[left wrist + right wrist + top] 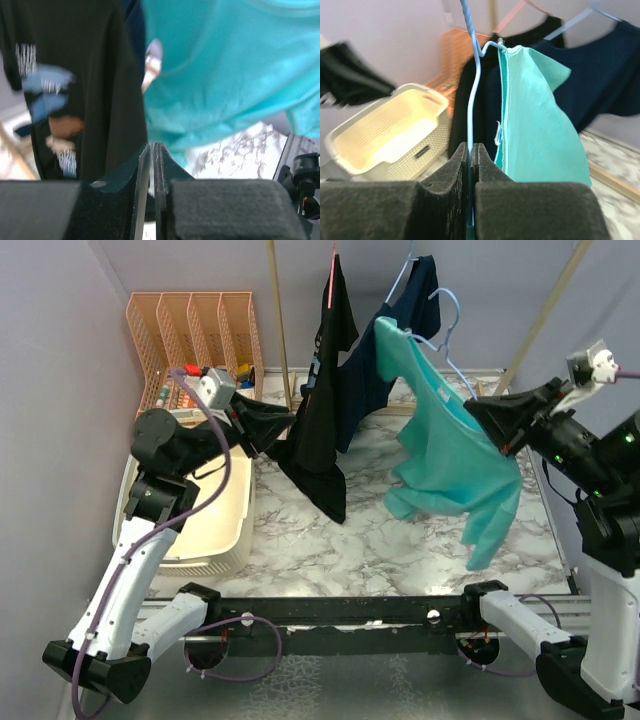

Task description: Remove the t-shirt from the hanger

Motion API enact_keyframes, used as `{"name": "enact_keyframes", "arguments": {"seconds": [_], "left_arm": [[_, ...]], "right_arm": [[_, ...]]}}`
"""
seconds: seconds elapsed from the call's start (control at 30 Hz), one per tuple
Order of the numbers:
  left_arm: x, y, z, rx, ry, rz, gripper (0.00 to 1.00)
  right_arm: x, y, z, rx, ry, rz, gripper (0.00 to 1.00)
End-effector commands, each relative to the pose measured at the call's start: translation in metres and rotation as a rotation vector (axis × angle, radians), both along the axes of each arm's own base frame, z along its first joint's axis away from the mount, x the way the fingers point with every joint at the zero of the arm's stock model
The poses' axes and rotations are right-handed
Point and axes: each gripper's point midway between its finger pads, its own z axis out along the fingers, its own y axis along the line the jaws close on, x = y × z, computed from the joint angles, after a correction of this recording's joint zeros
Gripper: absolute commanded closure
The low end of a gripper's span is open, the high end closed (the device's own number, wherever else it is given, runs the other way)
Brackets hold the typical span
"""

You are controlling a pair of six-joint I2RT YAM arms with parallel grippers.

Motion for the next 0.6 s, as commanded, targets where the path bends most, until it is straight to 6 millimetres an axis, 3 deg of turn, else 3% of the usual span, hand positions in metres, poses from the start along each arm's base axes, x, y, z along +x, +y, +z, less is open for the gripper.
{"name": "enact_keyframes", "arguments": {"seconds": [0.0,0.1,0.17,0.4,0.57], "left_arm": [[-0.055,-0.015,0.082,-0.037,-0.230,-0.249,0.56],[-0.072,-0.014,0.117,-0.074,-0.318,-0.293,0.23],[-0.081,-0.013,0.139,-0.101,-0.372,-0.312,0.15],[-0.070,-0.029,0.160,-0.129,-0.348,-0.442,0.13],[-0.051,-0.045,0.148,-0.128,-0.279,-0.551,0.13]], "right_arm": [[-0.075,0.041,0.014,-0.006,-0.043,0.382,0.99],[-0.088,0.053,0.005,0.008,-0.004,0.506,0.99],[-0.089,0.059,-0.004,0.028,0.026,0.571,0.99],[-0.076,0.073,-0.020,0.075,0.104,0.701,0.99],[-0.066,0.077,-0.018,0.091,0.112,0.737,0.99]]}}
